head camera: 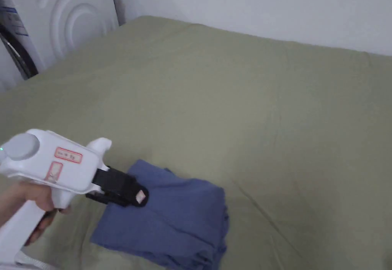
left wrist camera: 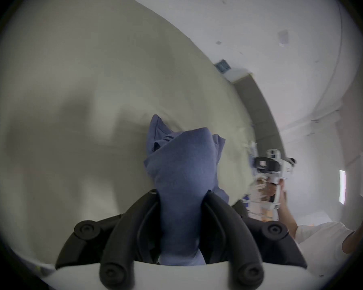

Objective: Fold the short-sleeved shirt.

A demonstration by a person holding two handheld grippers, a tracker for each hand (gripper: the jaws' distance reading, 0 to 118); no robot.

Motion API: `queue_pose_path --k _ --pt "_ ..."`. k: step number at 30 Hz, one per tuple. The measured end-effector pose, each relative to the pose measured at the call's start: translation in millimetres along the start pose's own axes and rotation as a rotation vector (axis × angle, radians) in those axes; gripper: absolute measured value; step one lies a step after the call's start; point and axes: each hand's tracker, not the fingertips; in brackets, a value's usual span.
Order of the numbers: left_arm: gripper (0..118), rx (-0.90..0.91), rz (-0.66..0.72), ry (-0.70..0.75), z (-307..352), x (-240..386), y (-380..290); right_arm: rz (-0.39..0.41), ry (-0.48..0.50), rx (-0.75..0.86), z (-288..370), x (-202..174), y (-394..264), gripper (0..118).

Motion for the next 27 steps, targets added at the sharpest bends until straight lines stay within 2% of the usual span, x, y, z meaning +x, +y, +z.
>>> queue_pose_path --k 3,7,10,11,13,14,16,19,20,21,22,23,25,27 --pt "23 -0.016 0.045 0.104 42 -53 32 0.003 -0.015 0.002 -1 -5 6 1" --pt "23 -0.023 0.109 0.204 59 -95 58 0.056 -0.081 -0.015 -2 -13 16 1" --pt "24 -0.008 0.117 0.165 61 -106 58 0.051 -0.107 -0.009 -3 -22 22 1" --pt "38 0.002 0.134 0.149 61 -108 58 0.051 -0.099 -0.006 -4 -25 24 1" --pt "111 0.032 0.12 0.184 62 -113 61 0.063 -0.086 0.0 -4 -29 27 1" --pt "117 0.071 0.046 0.229 77 -113 60 0.07 -0.084 0.002 -5 -32 28 1" --pt "115 0.18 0.116 0.161 81 -119 62 0.077 -0.077 0.0 -8 -38 31 1" --pt "115 0.188 0.123 0.217 91 -109 59 0.082 -0.08 0.013 -9 -44 32 1" --pt "111 0.211 0.101 0.225 85 -85 46 0.087 -0.077 0.019 -9 -47 32 1" --pt "97 0.218 0.096 0.225 84 -73 40 0.097 -0.082 0.035 -6 -47 32 1" --pt "56 0.264 0.078 0.226 84 -57 33 0.118 -0.127 0.075 -3 -52 31 1" --pt "0 0.292 0.044 0.231 81 -38 25 0.14 -0.145 0.093 -1 -59 30 1" --pt "0 0.379 -0.068 0.318 63 -4 7 0.196 -0.191 0.12 6 -69 27 1" --pt "0 0.326 -0.035 0.209 46 25 -11 0.244 -0.235 0.147 16 -82 23 1"
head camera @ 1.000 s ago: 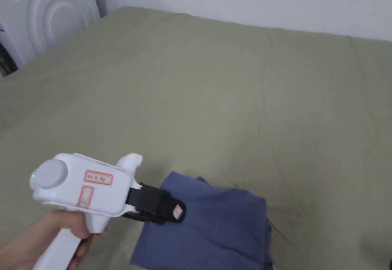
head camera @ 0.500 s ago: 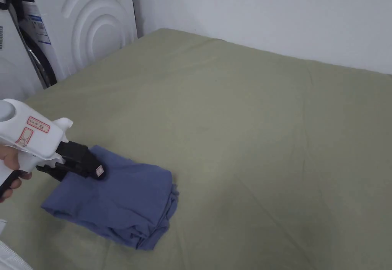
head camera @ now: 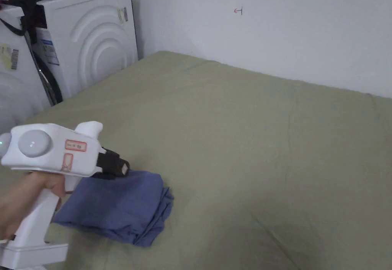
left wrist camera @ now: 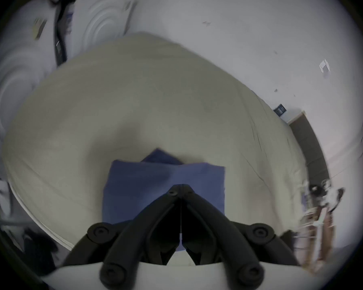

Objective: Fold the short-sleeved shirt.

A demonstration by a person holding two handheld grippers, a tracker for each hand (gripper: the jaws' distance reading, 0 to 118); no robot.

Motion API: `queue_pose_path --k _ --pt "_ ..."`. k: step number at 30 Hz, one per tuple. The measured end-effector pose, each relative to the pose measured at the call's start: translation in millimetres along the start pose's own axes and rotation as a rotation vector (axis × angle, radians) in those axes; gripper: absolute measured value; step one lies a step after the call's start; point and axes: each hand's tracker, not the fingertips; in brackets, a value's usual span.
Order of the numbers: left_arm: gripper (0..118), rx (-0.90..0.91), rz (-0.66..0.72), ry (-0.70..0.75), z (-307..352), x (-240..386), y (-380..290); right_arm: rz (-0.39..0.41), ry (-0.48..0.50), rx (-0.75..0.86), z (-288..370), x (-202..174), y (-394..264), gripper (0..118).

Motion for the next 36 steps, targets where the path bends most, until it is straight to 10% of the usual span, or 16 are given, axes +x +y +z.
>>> queue_pose_path --k 19,25,36 --pt "0 0.636 -0.43 0.115 22 381 -104 0.53 -0.61 0.504 79 -90 -26 1" --pt "0 0.632 -0.499 0.124 35 398 -116 0.439 -0.544 0.525 93 -99 -33 1" --pt "4 0.645 -0.47 0.092 52 398 -118 0.508 -0.548 0.581 116 -126 -33 5"
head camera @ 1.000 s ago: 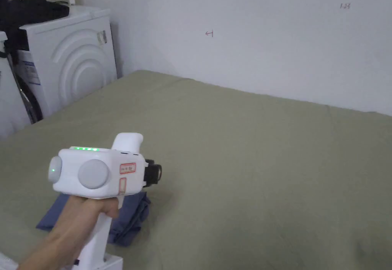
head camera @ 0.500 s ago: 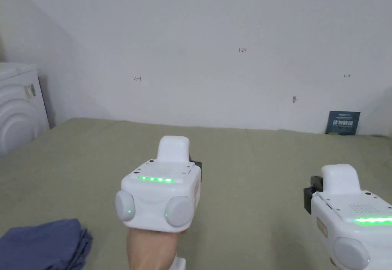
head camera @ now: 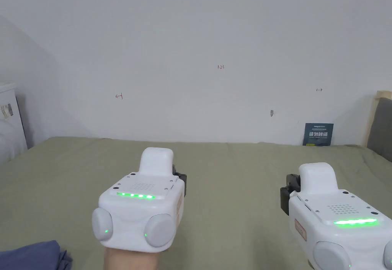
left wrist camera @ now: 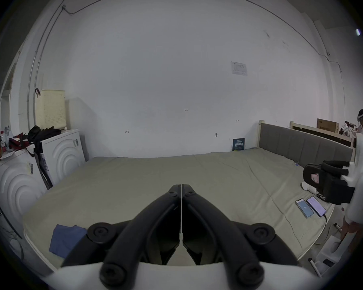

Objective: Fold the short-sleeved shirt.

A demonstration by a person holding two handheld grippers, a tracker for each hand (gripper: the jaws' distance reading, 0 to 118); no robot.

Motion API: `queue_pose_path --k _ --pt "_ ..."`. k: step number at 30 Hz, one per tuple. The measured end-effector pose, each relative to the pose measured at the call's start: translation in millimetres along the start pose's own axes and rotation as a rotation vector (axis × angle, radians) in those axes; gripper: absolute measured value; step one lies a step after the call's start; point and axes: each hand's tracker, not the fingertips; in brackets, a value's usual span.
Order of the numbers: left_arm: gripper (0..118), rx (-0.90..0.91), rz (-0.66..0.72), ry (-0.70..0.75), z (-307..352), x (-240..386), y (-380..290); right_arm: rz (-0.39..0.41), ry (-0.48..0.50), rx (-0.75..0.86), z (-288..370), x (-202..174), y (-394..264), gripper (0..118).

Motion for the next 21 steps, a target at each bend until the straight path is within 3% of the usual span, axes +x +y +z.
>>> queue_pose_path --k 1,2,3,4,5,11,15,18,21 --pt "10 0.003 0.001 0.0 1 -2 -1 -0.003 0.006 0.003 0 0 1 12" --pt "26 0.005 0.008 0.008 1 -2 0 0.003 0.002 0.005 0 0 1 35" --pt "55 -0.001 0.008 0.018 1 -2 0 0.008 -0.006 0.009 0 -1 2 68" --pt "93 0.001 0.009 0.023 1 -2 2 0.007 -0.015 0.015 0 -2 4 104" --pt "118 -0.005 0.008 0.034 -2 -3 3 -0.003 -0.019 0.017 -1 -2 6 118" --pt "118 0.008 -0.017 0.146 -7 -9 12 -0.023 -0.048 0.04 1 5 16 118" --pt "118 -0.001 0.005 0.078 -4 -13 16 -0.029 -0.043 0.035 0 11 17 118" --pt "118 0.001 -0.039 0.147 6 -3 15 -0.045 -0.03 0.024 0 14 15 118" --pt "118 0.044 -0.006 0.057 18 -6 14 -0.044 -0.023 0.02 1 14 13 118"
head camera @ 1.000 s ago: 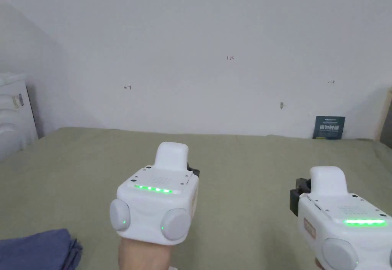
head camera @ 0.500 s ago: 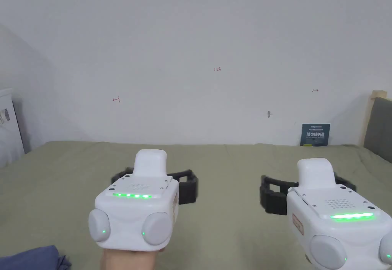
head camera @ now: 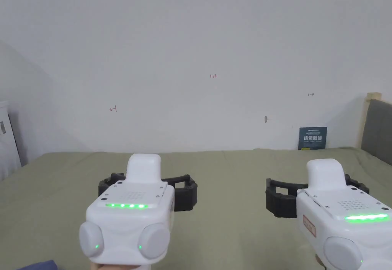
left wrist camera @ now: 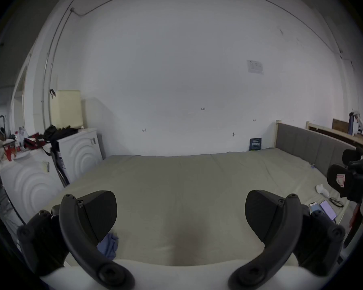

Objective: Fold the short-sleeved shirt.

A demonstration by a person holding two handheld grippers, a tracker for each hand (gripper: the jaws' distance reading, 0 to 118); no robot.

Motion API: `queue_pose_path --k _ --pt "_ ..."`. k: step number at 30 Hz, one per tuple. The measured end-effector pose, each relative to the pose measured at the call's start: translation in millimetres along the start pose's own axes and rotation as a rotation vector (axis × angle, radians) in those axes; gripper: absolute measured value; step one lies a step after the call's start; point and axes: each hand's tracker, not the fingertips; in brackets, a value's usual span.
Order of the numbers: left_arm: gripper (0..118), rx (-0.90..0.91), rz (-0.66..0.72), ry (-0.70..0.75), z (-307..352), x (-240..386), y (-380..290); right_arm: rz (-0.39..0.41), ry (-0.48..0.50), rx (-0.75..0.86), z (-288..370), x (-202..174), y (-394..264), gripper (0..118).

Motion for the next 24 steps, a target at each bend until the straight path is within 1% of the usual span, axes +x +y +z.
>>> queue_pose_path --k 2,4,6,7,9,10,12,13,15,17,18,20,22,23,24 --pt "118 -0.009 0.085 -0.054 4 -7 4 0.014 0.001 -0.002 2 0 -3 118" --pt "118 -0.064 0.122 -0.077 4 -12 9 0.02 -0.003 -0.015 2 1 -3 118" --pt "118 -0.08 0.135 -0.067 2 -15 13 0.012 0.004 -0.017 4 4 -6 118" --pt "118 -0.107 0.13 -0.019 2 -14 13 0.007 0.009 -0.016 5 5 -6 118" --pt "118 -0.097 0.062 0.024 0 -11 11 0.004 0.007 -0.017 6 4 -6 118" --pt "118 -0.104 0.032 0.024 -2 -11 10 0.003 0.006 -0.017 7 4 -7 118" --pt "118 -0.067 0.062 0.017 0 -13 8 0.0 0.009 -0.02 6 5 -6 118" --pt "118 -0.027 0.107 0.001 3 -15 8 -0.002 0.011 -0.022 8 4 -7 118" --pt "118 -0.094 0.125 0.01 5 -16 9 -0.006 0.018 -0.027 8 4 -7 118" --pt "118 -0.094 0.111 0.023 6 -13 8 -0.003 0.02 -0.026 8 3 -7 118" --pt "118 -0.129 0.046 0.027 6 -9 7 -0.003 0.016 -0.024 8 3 -7 118" --pt "118 -0.047 -0.043 0.05 7 -6 3 -0.008 0.017 -0.033 6 3 -5 118" --pt "118 0.056 -0.056 0.025 10 -8 1 -0.02 0.016 -0.028 9 3 -5 118" --pt "118 0.039 -0.086 0.018 9 -7 2 -0.025 0.019 -0.023 10 2 -5 118" --pt "118 0.017 -0.078 0.032 9 -8 2 -0.027 0.023 -0.024 11 2 -5 118"
